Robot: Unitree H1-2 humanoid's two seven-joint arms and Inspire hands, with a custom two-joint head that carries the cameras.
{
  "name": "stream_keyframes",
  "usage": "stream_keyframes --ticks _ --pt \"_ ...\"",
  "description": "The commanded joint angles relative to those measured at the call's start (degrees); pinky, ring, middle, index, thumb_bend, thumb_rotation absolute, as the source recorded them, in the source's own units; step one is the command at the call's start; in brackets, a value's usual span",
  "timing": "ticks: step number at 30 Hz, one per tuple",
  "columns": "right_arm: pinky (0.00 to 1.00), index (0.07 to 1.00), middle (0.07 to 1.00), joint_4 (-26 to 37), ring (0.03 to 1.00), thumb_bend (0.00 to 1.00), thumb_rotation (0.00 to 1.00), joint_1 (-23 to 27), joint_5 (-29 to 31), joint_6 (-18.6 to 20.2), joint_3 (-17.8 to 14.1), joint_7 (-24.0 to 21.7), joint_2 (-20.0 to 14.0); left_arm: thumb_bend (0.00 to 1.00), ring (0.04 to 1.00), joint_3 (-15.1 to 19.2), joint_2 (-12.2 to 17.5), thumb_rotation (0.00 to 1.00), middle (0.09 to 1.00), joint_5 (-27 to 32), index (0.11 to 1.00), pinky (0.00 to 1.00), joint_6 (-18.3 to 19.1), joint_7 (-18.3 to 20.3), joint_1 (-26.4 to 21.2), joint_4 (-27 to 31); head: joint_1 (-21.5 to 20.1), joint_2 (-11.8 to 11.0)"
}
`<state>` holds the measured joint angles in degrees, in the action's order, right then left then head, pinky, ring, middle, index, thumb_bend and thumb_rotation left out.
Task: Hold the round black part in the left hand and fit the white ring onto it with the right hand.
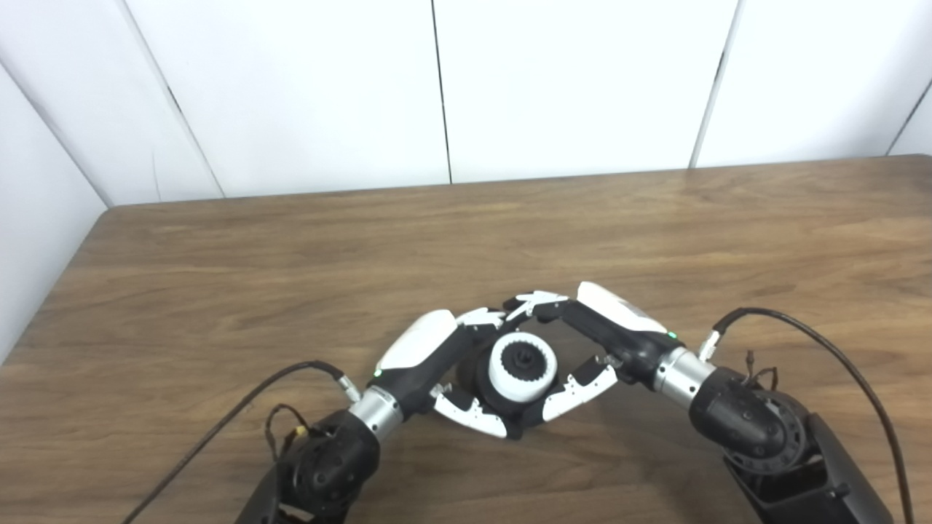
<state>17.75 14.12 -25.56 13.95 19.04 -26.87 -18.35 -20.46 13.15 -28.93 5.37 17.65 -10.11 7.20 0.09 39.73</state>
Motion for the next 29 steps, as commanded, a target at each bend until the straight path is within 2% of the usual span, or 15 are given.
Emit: stream_keyframes --ticks 1,12,20,26,29 --pt "0.84 0.743 0.882 0.9 0.943 1.0 0.33 2.48 0.81 0.15 -1.12 0.53 0.33 1.0 0.926 1.32 1.78 0.25 0.875 0.48 0.727 0.86 2.73 1.44 -0.57 0.57 0.07 0.12" --pt "0.84 0.733 0.879 1.34 0.934 1.0 0.33 2.54 0.7 0.82 -2.5 1.05 0.26 1.0 0.928 3.63 3.81 0.22 0.883 1.56 0.767 0.87 5.57 4.2 -0.05 3.27 -0.04 0.3" --pt "0.85 0.723 0.878 1.33 0.94 1.0 0.33 2.57 0.71 1.23 -3.1 0.9 0.23 1.0 0.926 3.54 5.09 0.23 0.887 2.81 0.789 0.86 4.97 5.24 0.25 3.49 -0.32 0.41" --pt "0.85 0.738 0.871 1.22 0.926 1.0 0.34 2.62 0.27 1.47 -3.83 1.59 0.41 1.0 0.948 4.07 6.26 0.25 0.907 4.56 0.845 0.89 5.56 6.28 0.4 4.77 -0.3 0.44" --pt "0.85 0.751 0.87 1.16 0.921 1.0 0.35 2.86 0.44 1.84 -4.81 1.92 0.33 1.0 0.939 5.55 7.51 0.24 0.918 6.41 0.882 0.88 6.11 7.02 0.46 5.49 -0.4 0.41"
